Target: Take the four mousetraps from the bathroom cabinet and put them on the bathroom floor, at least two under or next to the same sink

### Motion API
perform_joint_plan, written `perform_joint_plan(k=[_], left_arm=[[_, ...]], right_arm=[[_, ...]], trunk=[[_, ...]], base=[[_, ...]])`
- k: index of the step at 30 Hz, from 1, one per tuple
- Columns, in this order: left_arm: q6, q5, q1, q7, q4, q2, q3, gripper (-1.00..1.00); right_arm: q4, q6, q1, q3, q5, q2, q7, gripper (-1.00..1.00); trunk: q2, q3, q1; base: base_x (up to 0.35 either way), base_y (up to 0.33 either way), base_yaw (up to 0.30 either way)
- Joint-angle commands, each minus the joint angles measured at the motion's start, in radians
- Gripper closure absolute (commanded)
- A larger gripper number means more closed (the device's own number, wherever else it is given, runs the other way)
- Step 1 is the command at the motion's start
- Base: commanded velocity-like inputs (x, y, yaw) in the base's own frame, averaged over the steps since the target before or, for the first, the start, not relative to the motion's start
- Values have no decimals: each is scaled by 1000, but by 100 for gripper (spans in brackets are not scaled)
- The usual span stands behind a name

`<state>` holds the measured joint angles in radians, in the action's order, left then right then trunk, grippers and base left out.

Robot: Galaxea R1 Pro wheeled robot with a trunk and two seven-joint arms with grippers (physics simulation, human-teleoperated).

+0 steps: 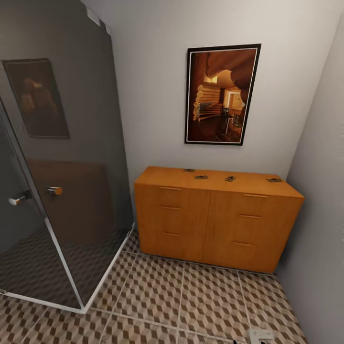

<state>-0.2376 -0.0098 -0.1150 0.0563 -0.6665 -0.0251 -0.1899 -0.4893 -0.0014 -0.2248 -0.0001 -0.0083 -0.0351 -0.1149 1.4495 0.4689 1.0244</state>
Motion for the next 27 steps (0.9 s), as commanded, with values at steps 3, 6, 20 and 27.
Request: perform_joint_plan(k=[3, 6, 20, 27], left_arm=[[-6, -1, 0, 0, -2, -1, -3, -100], [-6, -1, 0, 0, -2, -1, -3, -100], [-5, -1, 0, 0, -2, -1, -3, -100], [-5, -1, 0, 0, -2, -1, -3, -100]], right_arm=[[0, 0, -1, 0, -1, 0, -2, -100], [0, 0, -1, 0, -1, 0, -2, -100], [0, 0, -1, -1, -1, 0, -2, -100], [0, 0, -1, -1, -1, 0, -2, -100]], trunk=[[1, 1, 1], [1, 1, 1], [1, -2, 1], [1, -3, 1]], base=[[327, 0, -257], [327, 0, -259], [327, -47, -261], [327, -6, -261]])
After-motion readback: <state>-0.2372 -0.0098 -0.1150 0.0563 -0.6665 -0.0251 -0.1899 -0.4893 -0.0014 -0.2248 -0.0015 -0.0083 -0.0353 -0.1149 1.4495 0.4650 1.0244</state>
